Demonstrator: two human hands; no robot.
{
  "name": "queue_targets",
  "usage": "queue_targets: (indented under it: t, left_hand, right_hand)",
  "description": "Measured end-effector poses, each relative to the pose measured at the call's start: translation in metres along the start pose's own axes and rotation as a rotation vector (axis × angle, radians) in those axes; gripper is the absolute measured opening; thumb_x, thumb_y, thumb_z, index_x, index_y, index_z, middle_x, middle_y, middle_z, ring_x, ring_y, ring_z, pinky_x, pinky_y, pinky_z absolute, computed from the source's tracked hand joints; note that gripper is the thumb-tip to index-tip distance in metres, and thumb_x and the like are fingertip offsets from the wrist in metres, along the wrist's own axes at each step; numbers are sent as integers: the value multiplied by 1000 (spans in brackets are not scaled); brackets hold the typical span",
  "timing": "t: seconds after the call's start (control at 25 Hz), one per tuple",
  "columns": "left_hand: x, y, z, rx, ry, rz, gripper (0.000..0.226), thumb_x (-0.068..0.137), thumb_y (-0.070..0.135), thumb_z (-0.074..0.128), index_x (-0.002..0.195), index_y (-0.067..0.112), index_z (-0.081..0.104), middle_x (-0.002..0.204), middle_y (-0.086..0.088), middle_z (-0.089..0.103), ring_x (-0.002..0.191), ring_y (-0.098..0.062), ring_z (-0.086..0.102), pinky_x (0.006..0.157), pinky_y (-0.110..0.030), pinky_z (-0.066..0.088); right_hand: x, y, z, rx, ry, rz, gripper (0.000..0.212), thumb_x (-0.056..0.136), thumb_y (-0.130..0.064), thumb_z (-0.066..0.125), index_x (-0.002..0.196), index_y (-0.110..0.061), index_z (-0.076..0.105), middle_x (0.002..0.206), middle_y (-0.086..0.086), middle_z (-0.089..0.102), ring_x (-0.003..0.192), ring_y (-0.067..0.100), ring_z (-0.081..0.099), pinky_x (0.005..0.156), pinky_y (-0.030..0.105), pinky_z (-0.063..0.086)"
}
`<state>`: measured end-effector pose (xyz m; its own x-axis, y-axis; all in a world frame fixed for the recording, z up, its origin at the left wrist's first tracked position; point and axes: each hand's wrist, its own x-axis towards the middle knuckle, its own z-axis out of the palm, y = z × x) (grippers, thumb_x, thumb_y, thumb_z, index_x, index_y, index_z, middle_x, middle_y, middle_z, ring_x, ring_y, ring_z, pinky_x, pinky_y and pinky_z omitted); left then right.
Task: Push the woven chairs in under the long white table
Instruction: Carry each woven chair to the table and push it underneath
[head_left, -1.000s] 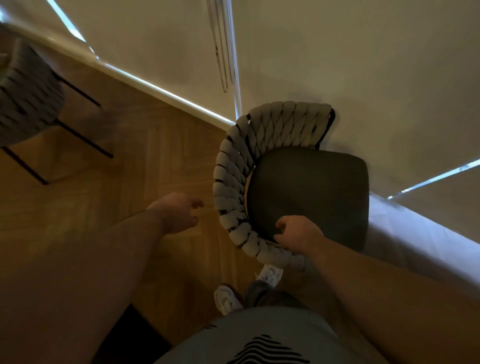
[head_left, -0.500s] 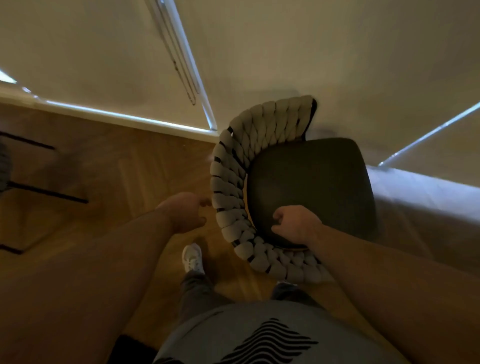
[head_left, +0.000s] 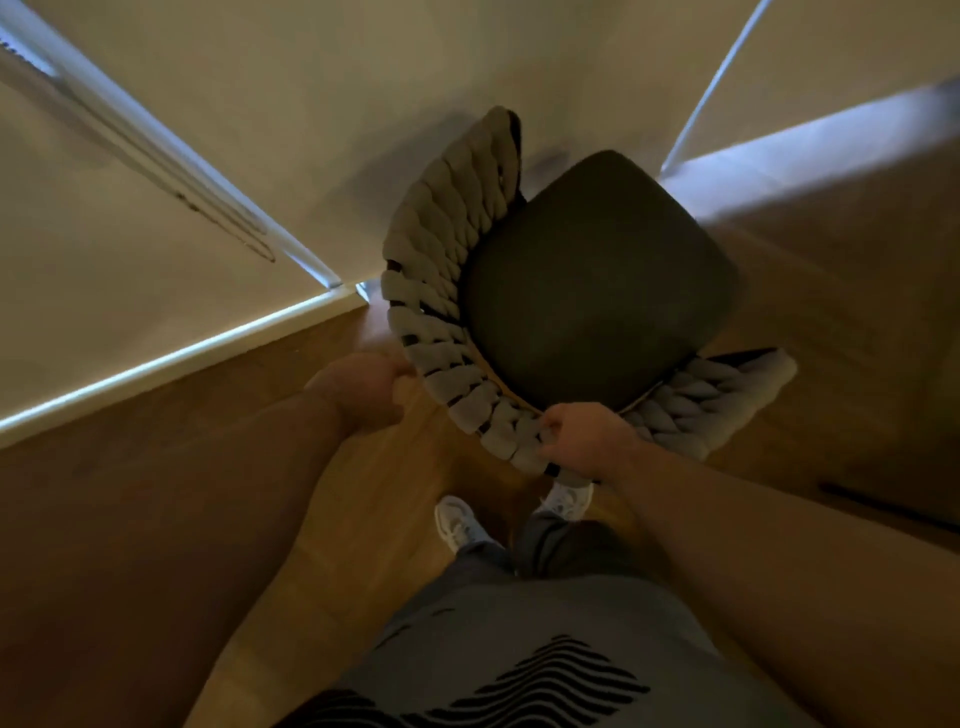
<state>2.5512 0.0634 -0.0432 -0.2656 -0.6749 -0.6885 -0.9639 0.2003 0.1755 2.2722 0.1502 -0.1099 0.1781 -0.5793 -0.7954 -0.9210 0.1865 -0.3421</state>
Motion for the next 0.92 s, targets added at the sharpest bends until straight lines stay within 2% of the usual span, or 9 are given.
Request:
queue_targets:
  t: [0.2,0.32,0.44,0.56,0.6,0.68,0.76,0.92]
  left_hand:
    - [43,15,-15,160,-30,141,53,95,20,71,146,17,57,151,-8,53,141,-26,45,115,-34,33]
    - [69,12,-21,364,-130,258,54,92,29,71,144,26,56,149,-6,53,139,-25,45,118,-41,32]
    - [97,0,-25,636,-200,404,54,92,37,68,144,31,54,146,1,54,139,-21,46,123,-46,18]
    - [127,-20,-30,730,-235,515,58,89,41,70,145,34,54,148,2,56,138,-21,48,126,-45,12]
    - [136,-27,-33,746,-241,541,54,90,41,69,143,34,57,147,2,57,136,-21,49,127,-46,11]
    - [148,-31,-38,758,-287,559,49,92,39,69,140,32,61,148,0,58,137,-23,50,128,-48,13]
    - [150,-25,-41,811,-269,591,45,93,30,67,137,30,64,142,1,62,135,-25,52,123,-50,25]
    - [162,-18,-41,1037,-181,598,39,96,21,60,135,25,64,129,-1,68,123,-27,60,108,-44,41]
  right_hand:
    - [2,0,1,14,-56,43,54,102,-42,64,147,-14,56,140,8,61,126,27,58,104,38,49]
    - [11,-6,2,92,-33,111,59,99,-45,67,148,-13,55,142,9,61,128,27,58,104,37,49]
    - [22,-16,14,237,-80,239,79,92,-58,70,159,-23,45,152,4,55,135,26,55,108,35,46]
    - [26,-29,30,424,-72,359,101,70,-74,73,159,-39,41,154,1,54,134,26,55,112,41,47]
    - [26,-34,33,445,-73,376,104,69,-76,74,159,-41,39,156,-1,53,137,26,54,114,42,46]
    - [27,-41,36,362,-94,400,103,74,-75,77,162,-40,35,161,-1,47,144,28,48,118,45,41]
    - [25,-49,43,212,-70,410,104,74,-77,76,162,-42,32,164,1,43,148,30,43,122,51,33]
    - [34,-55,60,74,-45,443,93,77,-67,80,156,-40,40,150,1,56,140,33,49,118,61,28]
